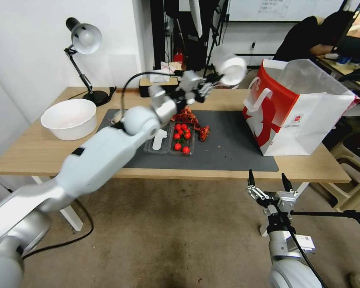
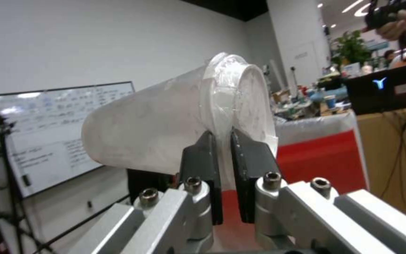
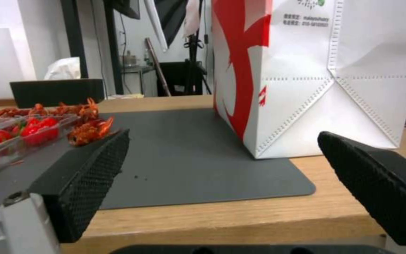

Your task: Pick up the trash from the table and place it into the takeout bag.

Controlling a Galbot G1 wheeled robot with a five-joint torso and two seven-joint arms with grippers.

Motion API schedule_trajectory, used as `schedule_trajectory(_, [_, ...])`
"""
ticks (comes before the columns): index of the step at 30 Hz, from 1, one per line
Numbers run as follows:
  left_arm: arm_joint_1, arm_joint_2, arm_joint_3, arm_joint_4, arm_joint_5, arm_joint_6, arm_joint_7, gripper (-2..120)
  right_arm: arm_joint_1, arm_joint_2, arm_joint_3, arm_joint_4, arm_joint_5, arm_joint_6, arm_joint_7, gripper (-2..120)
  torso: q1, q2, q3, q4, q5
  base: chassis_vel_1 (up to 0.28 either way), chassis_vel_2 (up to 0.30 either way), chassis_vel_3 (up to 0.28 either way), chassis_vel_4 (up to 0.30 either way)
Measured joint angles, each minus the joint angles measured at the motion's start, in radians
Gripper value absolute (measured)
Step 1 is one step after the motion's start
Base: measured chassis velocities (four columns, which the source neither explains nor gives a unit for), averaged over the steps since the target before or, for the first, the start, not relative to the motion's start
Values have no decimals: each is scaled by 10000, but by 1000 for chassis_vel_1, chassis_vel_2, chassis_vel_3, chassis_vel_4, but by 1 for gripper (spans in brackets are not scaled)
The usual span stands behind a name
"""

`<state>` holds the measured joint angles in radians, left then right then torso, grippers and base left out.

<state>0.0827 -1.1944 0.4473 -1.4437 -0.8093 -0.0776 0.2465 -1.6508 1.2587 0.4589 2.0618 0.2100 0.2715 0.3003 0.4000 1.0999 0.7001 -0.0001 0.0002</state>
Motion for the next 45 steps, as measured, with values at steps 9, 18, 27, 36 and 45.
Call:
schedule_trajectory(9, [-839,-892,780,843,-223,-80,7,5,32,34,49,-63,18,1,28,100,0,1,0,2,0,0,0,0,0])
schedule_trajectory(18, [-1628,-2009,1442,1947,-425,-192,49,5,121,200,33,-117,20,4,30,100,1,1,-1,0,0,0,0,0,0])
schedule_trajectory(27, [-1976,-3002,2154,3056,-418,-335,91,5,102,258,85,-75,20,31,44,100,0,1,-1,1,-2,0,0,0,0])
schedule_trajectory(36, [-1941,-3289,2155,3374,-277,-313,-73,20,99,298,85,-35,20,47,52,100,1,1,-1,1,-2,0,0,0,0])
schedule_trajectory(45, [-1840,-3199,2028,3368,-190,-258,-205,52,83,298,99,-28,20,64,68,100,0,1,-1,0,-2,0,0,0,0])
